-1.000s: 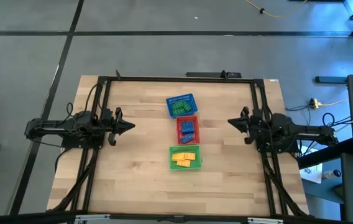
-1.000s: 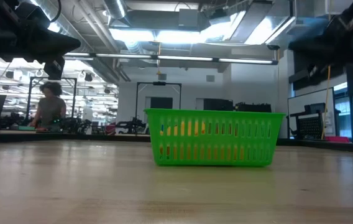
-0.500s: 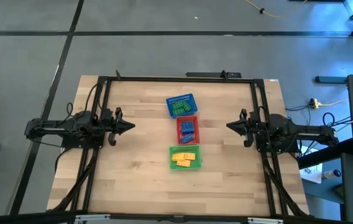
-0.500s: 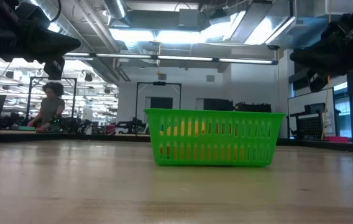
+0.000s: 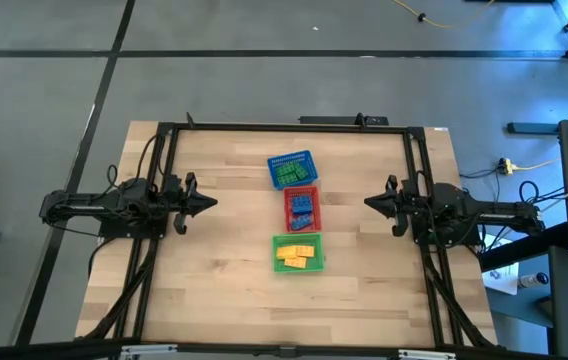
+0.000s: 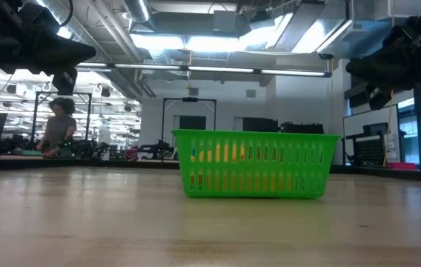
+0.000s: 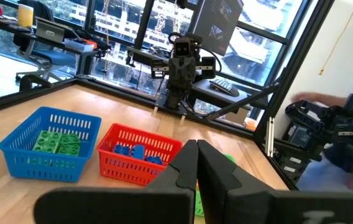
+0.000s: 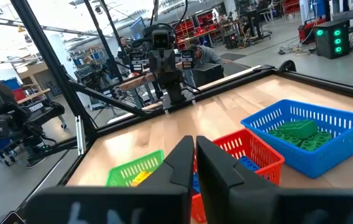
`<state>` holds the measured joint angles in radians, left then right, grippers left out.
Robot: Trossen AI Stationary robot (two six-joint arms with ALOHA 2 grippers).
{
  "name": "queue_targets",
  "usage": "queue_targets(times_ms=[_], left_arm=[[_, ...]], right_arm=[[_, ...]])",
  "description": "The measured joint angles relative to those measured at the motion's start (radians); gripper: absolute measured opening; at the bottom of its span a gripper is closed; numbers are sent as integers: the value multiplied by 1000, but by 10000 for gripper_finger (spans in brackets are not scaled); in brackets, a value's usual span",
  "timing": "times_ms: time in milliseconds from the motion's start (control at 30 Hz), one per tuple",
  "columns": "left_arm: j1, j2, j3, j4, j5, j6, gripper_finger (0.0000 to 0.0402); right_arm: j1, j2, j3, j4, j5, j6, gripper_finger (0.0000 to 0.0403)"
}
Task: Sort & place blocks by color
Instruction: Return to Home Position
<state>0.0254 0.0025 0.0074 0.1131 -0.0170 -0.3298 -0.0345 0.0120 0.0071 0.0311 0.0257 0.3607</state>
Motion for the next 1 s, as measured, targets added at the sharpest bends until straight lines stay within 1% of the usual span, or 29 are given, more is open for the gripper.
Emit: queue_targets(times_ms=[1000], left_arm=[[0, 0, 0, 0, 0, 0, 0]], right_arm=[[0, 0, 1, 0, 0, 0, 22]])
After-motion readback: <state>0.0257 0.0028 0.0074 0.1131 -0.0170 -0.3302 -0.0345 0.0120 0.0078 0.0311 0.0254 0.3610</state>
